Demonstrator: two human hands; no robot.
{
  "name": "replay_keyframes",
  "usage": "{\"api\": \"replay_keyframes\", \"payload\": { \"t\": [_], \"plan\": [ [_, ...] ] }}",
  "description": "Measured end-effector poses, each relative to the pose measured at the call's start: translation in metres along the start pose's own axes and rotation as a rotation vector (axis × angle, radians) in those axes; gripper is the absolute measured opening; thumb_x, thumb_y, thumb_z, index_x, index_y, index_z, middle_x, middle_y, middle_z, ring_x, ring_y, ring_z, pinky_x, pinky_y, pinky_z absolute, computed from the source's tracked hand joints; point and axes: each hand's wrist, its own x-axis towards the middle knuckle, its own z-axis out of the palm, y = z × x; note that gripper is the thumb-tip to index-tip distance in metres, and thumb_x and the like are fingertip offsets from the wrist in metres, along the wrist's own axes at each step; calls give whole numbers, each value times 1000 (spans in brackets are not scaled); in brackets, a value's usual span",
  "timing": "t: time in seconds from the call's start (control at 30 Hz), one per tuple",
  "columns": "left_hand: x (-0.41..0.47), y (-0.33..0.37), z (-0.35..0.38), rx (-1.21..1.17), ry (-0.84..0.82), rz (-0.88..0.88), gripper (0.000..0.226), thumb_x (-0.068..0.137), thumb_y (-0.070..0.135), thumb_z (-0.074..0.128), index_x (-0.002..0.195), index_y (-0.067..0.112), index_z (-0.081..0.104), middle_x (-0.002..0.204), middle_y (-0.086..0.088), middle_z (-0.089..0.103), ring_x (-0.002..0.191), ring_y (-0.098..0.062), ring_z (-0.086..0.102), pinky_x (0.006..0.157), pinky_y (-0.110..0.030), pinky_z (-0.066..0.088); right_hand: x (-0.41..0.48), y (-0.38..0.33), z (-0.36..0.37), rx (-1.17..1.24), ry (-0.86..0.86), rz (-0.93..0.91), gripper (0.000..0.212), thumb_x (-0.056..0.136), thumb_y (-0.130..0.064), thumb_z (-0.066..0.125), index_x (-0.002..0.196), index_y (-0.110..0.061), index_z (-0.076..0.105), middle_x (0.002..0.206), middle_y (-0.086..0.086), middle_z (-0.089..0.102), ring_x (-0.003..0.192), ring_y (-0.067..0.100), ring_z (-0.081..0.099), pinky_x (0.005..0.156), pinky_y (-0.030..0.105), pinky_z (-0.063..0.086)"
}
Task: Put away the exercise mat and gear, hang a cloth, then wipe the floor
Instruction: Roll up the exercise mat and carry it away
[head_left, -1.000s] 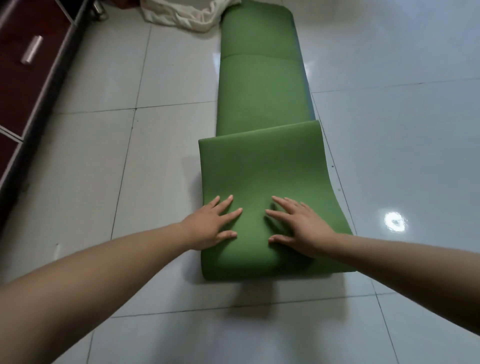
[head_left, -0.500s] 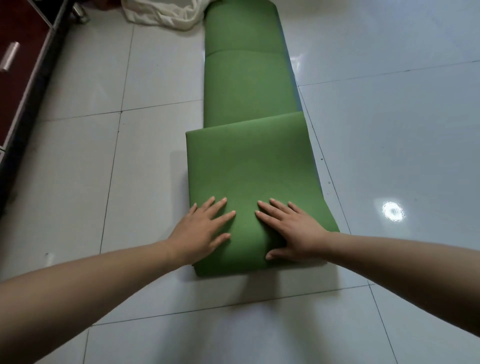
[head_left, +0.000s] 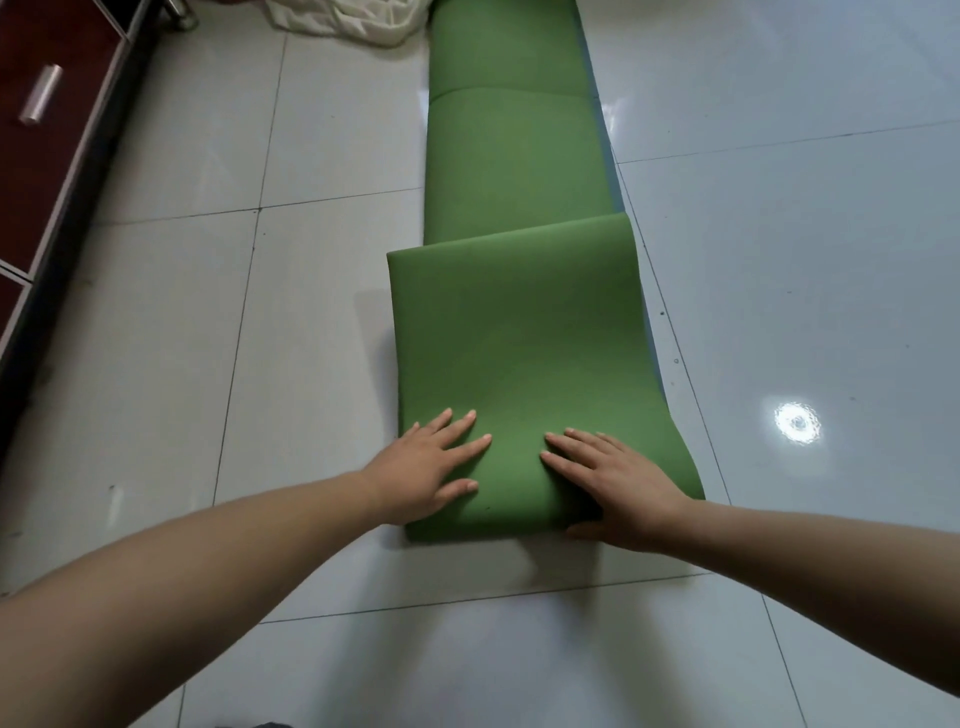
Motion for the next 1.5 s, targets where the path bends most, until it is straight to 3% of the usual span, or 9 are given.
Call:
{"api": "replay_keyframes", "payload": {
  "t": [0.17,0.27,0.43,0.6,0.7,0.83,0.97,1.13,1.5],
  "plan": [
    [-4,1,-5,-37,35,-10,62,94,56,29,148,34,11,159,2,-2,146,-21,-1,116,-42,9,2,-3,-7,-6,-23,-44,80,72,-48,70,138,-11,43,144,11,43,131,32,42,106,46,33],
    [-12,-1,-12,-90,106,21,85,75,79,6,146,35,21,158,3,12,145,-19,8,116,-41,13,3,-1,-19,30,2,-35,72,66,-39,78,125,-6,56,127,13,59,113,33,59,93,45,47],
    [-33,-3,-31,-191,258,93,83,72,83,16,143,40,26,153,10,25,141,-11,21,113,-23,16,10,0,-64,134,121,-17,63,81,-35,68,135,-10,47,138,8,50,125,25,48,104,31,36],
    [-40,-7,-58,-173,424,75,87,69,78,45,144,41,23,151,10,28,139,-12,24,114,-33,12,24,11,-119,184,166,2,57,78,-34,72,128,-12,54,128,5,58,115,24,56,96,31,43],
    [-34,-13,-76,-168,513,63,86,67,71,54,142,41,27,146,7,38,133,-15,36,112,-39,27,34,17,-148,170,179,29,55,77,-37,72,126,-18,56,123,0,61,110,20,57,92,29,45],
    [-25,-23,-106,-162,473,43,81,64,68,50,139,43,34,137,12,48,119,-10,49,94,-25,45,42,19,-167,150,185,41,56,76,-44,72,125,-21,57,123,-3,61,110,16,57,94,29,45],
    [-15,-28,-116,-144,461,85,72,69,60,58,136,40,40,127,14,56,109,-10,56,84,-17,42,36,17,-172,131,185,46,64,73,-51,72,127,-21,56,131,-6,56,118,13,52,98,23,39],
    [-12,-33,-130,-172,524,112,66,71,50,69,132,37,48,125,12,60,109,-8,57,87,-11,36,29,13,-164,-20,111,94,94,69,-52,73,146,-26,26,149,-7,32,134,13,33,106,24,28],
    [-38,-34,-143,-295,780,102,70,60,67,66,121,34,57,116,21,52,107,2,50,93,-17,43,42,10,-191,-54,225,154,65,77,-46,66,135,-32,40,134,-11,50,119,15,48,90,28,41]
  ]
}}
